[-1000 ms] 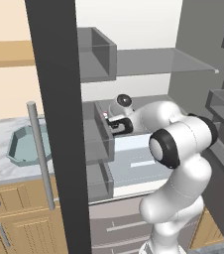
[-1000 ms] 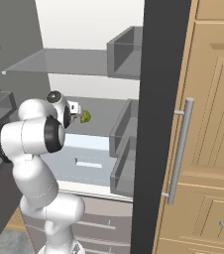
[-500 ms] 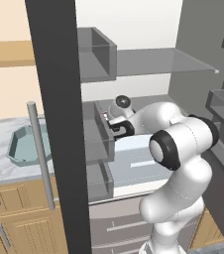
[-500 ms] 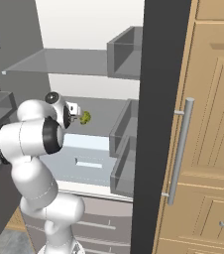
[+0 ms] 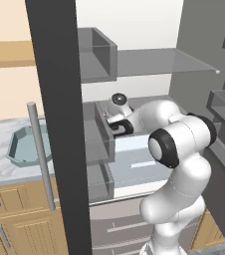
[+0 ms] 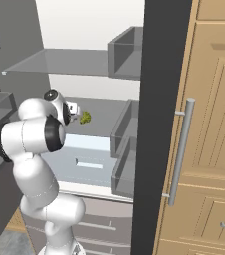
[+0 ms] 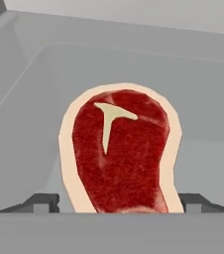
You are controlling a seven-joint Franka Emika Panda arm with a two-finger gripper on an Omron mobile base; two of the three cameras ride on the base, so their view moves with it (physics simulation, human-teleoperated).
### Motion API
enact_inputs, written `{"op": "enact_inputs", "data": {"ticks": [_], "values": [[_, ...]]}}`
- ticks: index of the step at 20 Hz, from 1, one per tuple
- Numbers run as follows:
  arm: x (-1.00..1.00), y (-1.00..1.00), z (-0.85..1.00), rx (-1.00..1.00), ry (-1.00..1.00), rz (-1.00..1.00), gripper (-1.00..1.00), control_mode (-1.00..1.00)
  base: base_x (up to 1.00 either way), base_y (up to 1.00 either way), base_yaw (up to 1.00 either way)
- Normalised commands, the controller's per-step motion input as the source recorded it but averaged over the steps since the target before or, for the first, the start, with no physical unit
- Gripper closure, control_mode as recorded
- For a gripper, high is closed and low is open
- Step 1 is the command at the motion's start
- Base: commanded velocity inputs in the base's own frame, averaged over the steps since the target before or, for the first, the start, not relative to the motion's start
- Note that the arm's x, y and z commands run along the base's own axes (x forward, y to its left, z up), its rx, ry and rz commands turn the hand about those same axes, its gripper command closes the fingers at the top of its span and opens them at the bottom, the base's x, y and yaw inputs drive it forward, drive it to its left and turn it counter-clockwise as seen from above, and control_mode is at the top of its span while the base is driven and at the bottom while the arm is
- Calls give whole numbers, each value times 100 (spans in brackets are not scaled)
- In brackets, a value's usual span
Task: Place one broccoli and one steak in each tupperware on the nearby counter, to pack two identical lunches.
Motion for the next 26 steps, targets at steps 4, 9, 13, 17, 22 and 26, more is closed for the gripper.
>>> {"op": "enact_inputs", "data": {"ticks": [4, 9, 13, 17, 22, 26], "values": [[-12, 0, -42, 0, 10, -4, 100, -100, 0, 0, 0], [-28, -6, -40, 0, 5, -4, 100, -100, 0, 0, 0], [-69, -30, -6, 0, -5, 0, 100, -100, 0, 0, 0], [-83, -52, 5, 0, -13, 0, 100, -100, 0, 0, 0], [-22, -25, 70, 0, -23, 0, 100, -100, 0, 0, 0], [-49, -12, 66, 0, -5, 0, 100, -100, 0, 0, 0]]}}
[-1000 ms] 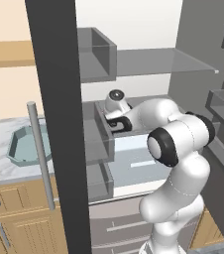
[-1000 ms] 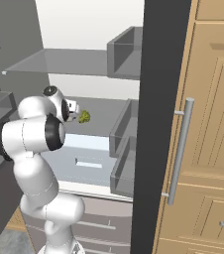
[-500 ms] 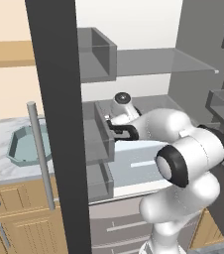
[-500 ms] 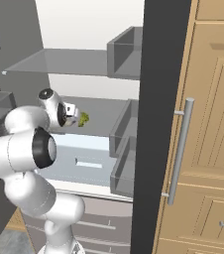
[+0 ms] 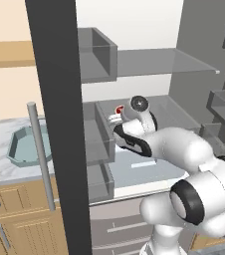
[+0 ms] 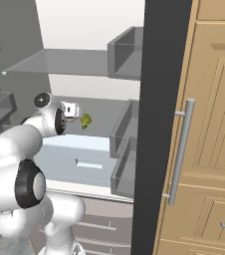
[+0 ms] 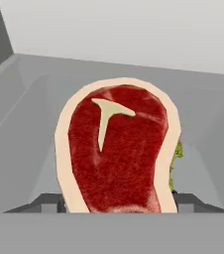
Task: Place one broccoli and one steak in each tupperware on the nearby counter, to pack two identical lunches.
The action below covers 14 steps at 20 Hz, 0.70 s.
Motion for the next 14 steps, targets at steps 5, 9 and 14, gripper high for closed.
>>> {"op": "enact_inputs", "data": {"ticks": [5, 9, 14], "values": [[-89, -20, 50, 0, 17, -2, 100, -100, 0, 0, 0], [-100, -50, 39, 0, 17, -7, 100, -100, 0, 0, 0], [-100, -58, 12, 0, 3, -8, 100, -100, 0, 0, 0]]}}
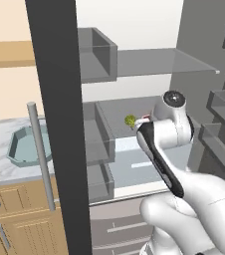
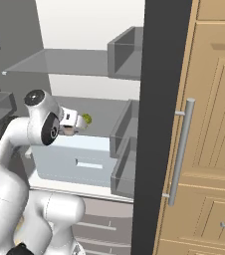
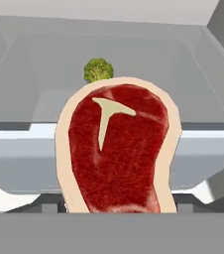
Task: Place one broccoli and one steak in each tupperware on the nearby counter, to pack two identical lunches.
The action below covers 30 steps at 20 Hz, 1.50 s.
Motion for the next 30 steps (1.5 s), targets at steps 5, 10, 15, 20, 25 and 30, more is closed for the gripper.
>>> {"op": "enact_inputs", "data": {"ticks": [5, 10, 15, 20, 25, 30], "values": [[-86, -46, 1, 0, -5, -3, 100, -100, 0, 0, 0], [-93, -31, 20, 0, -11, 0, 100, -100, 0, 0, 0], [0, 0, 0, 0, 0, 0, 100, 100, -100, -8, 0], [0, 0, 0, 0, 0, 0, 100, 100, -100, -1, 0], [0, 0, 0, 0, 0, 0, 100, 100, -84, 15, 0], [0, 0, 0, 0, 0, 0, 100, 100, -34, 72, 0]]}}
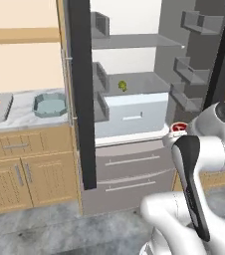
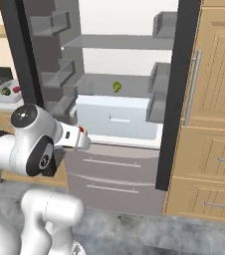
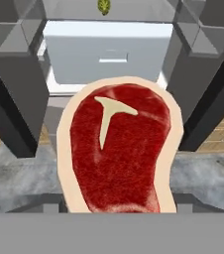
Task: Place one broccoli and one steak in each tupperware on the nearby counter, to pack two identical lunches.
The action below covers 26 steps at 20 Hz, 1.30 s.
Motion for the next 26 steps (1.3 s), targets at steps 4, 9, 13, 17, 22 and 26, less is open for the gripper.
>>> {"op": "enact_inputs", "data": {"ticks": [4, 9, 13, 17, 22, 26], "values": [[0, 0, 0, 0, 0, 0, 100, 100, -26, 99, 0], [0, 0, 0, 0, 0, 0, 100, 100, -52, 81, 0], [0, 0, 0, 0, 0, 0, 100, 100, -73, 54, 0], [0, 0, 0, 0, 0, 0, 100, 100, -54, 67, 0], [0, 0, 0, 0, 0, 0, 100, 100, -3, 98, 0], [0, 0, 0, 0, 0, 0, 100, 100, 0, 100, 1]]}}
